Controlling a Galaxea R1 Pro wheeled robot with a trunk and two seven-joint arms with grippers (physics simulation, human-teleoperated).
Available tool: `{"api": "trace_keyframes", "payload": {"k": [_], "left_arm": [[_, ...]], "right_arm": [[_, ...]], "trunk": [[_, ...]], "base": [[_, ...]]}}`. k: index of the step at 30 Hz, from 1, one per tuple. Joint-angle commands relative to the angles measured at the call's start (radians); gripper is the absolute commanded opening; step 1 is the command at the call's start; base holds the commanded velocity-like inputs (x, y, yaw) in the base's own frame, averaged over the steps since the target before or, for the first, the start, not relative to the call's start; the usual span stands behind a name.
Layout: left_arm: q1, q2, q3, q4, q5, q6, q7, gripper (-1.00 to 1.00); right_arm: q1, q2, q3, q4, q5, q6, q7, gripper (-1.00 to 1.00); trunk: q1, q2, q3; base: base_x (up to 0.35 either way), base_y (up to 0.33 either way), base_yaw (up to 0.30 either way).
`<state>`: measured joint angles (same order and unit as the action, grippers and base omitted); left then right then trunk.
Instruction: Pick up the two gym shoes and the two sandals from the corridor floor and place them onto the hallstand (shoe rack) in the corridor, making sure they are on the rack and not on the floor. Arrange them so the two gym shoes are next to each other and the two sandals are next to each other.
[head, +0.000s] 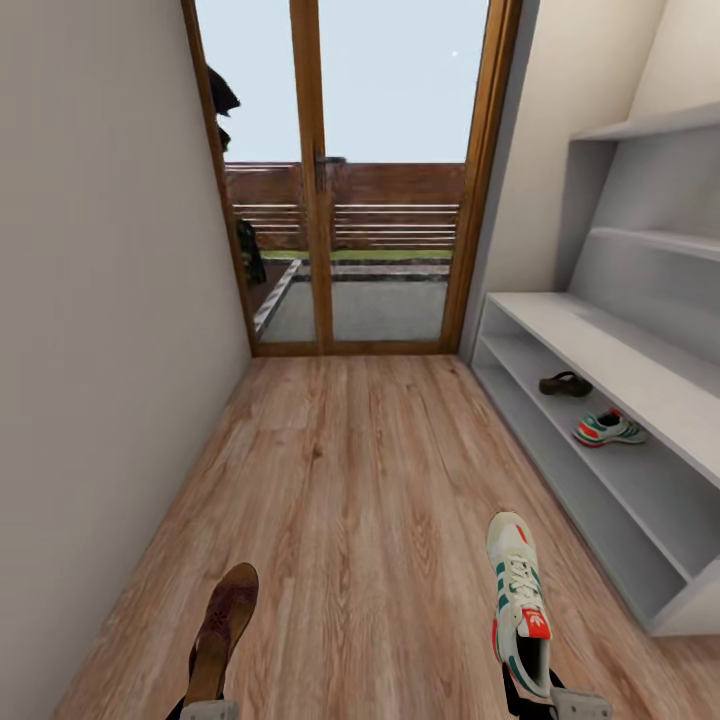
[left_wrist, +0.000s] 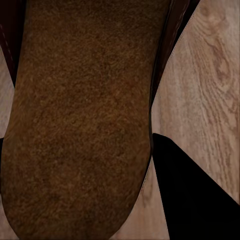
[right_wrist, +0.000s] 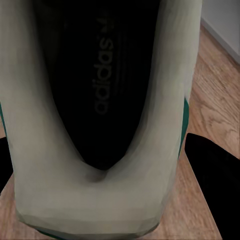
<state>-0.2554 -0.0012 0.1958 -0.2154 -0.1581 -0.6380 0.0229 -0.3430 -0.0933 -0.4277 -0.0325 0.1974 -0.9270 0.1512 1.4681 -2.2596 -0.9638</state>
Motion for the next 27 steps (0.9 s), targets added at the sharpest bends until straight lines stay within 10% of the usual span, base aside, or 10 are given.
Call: {"api": "trace_keyframes", "payload": {"k": [1,27], "left_arm": [[-0.001,0.000,0.006,0.001,-0.013,-0.003,0.003,-1.00],[-0.001,0.000,0.006,0.001,-0.013,-0.003,0.003,-1.00]], "right_arm": [[-0.001,0.000,-0.009,0.001,0.007,-0.003,0.004,-1.00],[-0.001,0.000,-0.009,0.000,0.007,-0.004,0.004,-1.00]], "trunk": [[0.000,0.000,-0.001],[0.000,0.000,-0.001]], "base": [[0.337,0.000,0.000],[0.337,0.000,0.000]]}}
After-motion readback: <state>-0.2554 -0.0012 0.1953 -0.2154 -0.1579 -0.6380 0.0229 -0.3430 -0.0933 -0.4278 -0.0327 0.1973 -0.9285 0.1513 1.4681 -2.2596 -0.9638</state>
